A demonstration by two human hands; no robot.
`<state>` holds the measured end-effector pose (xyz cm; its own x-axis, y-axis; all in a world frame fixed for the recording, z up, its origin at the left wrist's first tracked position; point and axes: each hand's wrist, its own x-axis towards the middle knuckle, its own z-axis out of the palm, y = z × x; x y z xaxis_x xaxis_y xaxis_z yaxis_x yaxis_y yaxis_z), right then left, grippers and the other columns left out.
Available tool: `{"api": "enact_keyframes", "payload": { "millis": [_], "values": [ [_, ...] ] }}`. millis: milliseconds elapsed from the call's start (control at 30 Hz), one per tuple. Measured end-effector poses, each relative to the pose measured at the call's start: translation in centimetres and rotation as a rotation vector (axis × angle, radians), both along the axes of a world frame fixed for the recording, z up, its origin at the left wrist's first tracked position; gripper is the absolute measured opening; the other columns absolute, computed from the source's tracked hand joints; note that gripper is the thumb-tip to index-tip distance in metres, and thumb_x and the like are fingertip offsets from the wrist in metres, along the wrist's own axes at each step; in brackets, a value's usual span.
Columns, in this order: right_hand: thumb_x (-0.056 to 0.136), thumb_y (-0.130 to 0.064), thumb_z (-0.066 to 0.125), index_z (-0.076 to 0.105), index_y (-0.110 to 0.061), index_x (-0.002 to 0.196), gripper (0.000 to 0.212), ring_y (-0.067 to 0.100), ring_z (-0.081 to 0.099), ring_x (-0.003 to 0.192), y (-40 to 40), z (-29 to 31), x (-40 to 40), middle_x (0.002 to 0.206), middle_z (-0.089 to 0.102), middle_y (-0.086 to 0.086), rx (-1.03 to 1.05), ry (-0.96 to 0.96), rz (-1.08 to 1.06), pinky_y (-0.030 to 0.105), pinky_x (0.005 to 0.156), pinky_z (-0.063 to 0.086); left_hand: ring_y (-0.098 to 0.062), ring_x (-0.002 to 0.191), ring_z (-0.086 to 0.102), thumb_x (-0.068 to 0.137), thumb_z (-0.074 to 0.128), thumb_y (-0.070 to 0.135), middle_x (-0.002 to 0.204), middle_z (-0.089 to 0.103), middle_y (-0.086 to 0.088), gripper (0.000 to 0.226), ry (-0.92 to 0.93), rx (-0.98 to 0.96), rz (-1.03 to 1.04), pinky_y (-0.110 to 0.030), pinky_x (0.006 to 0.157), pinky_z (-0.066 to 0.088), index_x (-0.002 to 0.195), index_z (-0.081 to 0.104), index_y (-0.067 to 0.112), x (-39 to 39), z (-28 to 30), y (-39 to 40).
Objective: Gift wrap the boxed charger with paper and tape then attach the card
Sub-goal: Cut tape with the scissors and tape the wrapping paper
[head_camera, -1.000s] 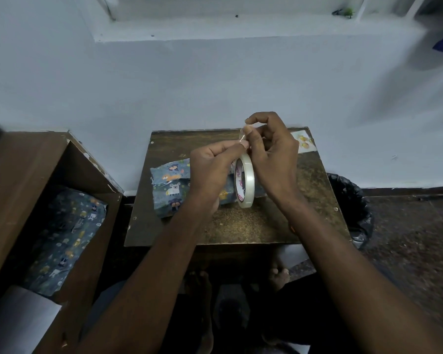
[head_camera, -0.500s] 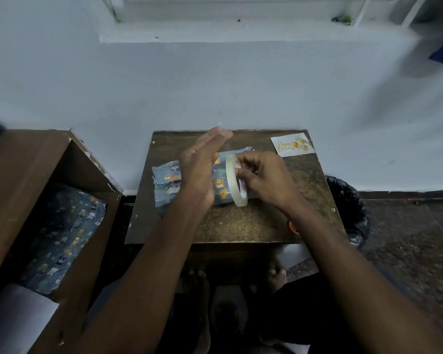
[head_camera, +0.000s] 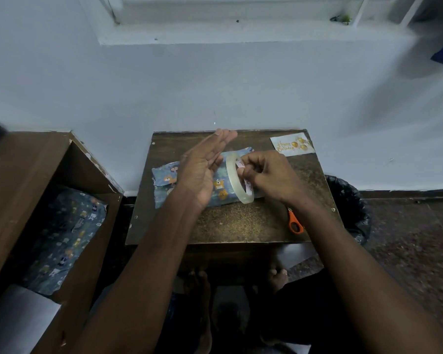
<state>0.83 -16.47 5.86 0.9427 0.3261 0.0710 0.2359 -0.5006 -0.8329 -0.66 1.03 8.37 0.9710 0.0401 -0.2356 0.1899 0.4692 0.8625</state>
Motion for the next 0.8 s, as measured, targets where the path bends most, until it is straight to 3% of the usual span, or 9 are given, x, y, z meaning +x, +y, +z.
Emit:
{"api": "enact_keyframes", "payload": {
  "millis": [100, 233, 367, 533, 633, 733, 800],
  "values": [
    [0.097, -0.013, 0.070, 0.073, -0.013, 0.074, 0.023, 0.001, 0.059, 0.060, -0.1, 0.4, 0.0, 0.064, 0.071, -0.006, 0.003, 0.036, 0.014, 0.018, 0.062, 0.045, -0.010, 0.126, 0.069, 0.092, 0.073, 0.033, 0.126, 0.078, -0.003, 0.036, -0.007, -0.050, 0.032, -0.032, 0.113, 0.043, 0.122, 0.072, 0.014, 0.1, 0.0, 0.2],
    [0.098, -0.015, 0.071, 0.076, -0.015, 0.077, 0.021, 0.002, 0.062, 0.061, -0.2, 0.7, -0.3, 0.067, 0.073, -0.007, 0.048, 0.105, 0.013, 0.020, 0.064, 0.047, -0.008, 0.127, 0.068, 0.101, 0.066, 0.034, 0.123, 0.079, 0.000, 0.026, -0.017, 0.034, 0.030, -0.036, 0.117, 0.040, 0.122, 0.071, 0.019, 0.2, 0.1, 0.6],
    [0.099, -0.011, 0.069, 0.075, -0.016, 0.078, 0.022, 0.001, 0.061, 0.060, -0.3, 0.7, -0.3, 0.064, 0.070, -0.011, 0.083, 0.141, 0.002, 0.023, 0.063, 0.047, -0.011, 0.128, 0.068, 0.088, 0.074, 0.035, 0.123, 0.079, -0.002, 0.037, -0.043, 0.123, -0.083, -0.038, 0.118, 0.040, 0.122, 0.072, 0.024, -0.2, 0.4, 1.0],
    [0.099, -0.010, 0.068, 0.072, -0.020, 0.073, 0.028, 0.005, 0.059, 0.060, -0.4, 0.8, -0.5, 0.062, 0.067, -0.006, 0.089, 0.148, 0.008, 0.027, 0.063, 0.047, -0.014, 0.117, 0.074, 0.092, 0.076, 0.010, 0.113, 0.081, -0.009, 0.031, -0.061, 0.156, -0.075, -0.032, 0.104, 0.046, 0.120, 0.076, 0.025, -0.2, 0.5, 1.1],
    [0.097, -0.010, 0.069, 0.073, -0.024, 0.074, 0.027, 0.005, 0.056, 0.060, -0.4, 0.8, -0.6, 0.063, 0.066, -0.007, 0.085, 0.116, 0.020, 0.027, 0.063, 0.046, -0.016, 0.113, 0.075, 0.081, 0.083, 0.013, 0.110, 0.081, -0.010, 0.037, -0.080, 0.152, -0.074, -0.024, 0.094, 0.051, 0.117, 0.078, 0.023, -0.4, 0.5, 0.7],
    [0.094, -0.013, 0.076, 0.080, -0.025, 0.092, 0.013, 0.002, 0.058, 0.059, -1.0, 1.1, -0.7, 0.071, 0.071, -0.015, 0.119, 0.110, 0.014, 0.024, 0.061, 0.047, -0.021, 0.109, 0.077, 0.079, 0.083, 0.012, 0.105, 0.082, -0.010, 0.038, -0.122, 0.134, -0.097, -0.024, 0.090, 0.054, 0.115, 0.079, 0.021, -0.5, 0.7, 0.1],
    [0.089, -0.014, 0.081, 0.081, -0.027, 0.108, 0.023, 0.014, 0.060, 0.065, -1.9, 1.4, -0.9, 0.084, 0.073, -0.009, 0.192, 0.138, -0.002, 0.029, 0.061, 0.051, -0.021, 0.102, 0.077, 0.084, 0.081, 0.007, 0.102, 0.082, -0.011, 0.036, -0.151, 0.138, -0.125, -0.030, 0.089, 0.057, 0.119, 0.079, 0.017, -0.7, 0.7, -0.4]
  ]
}}
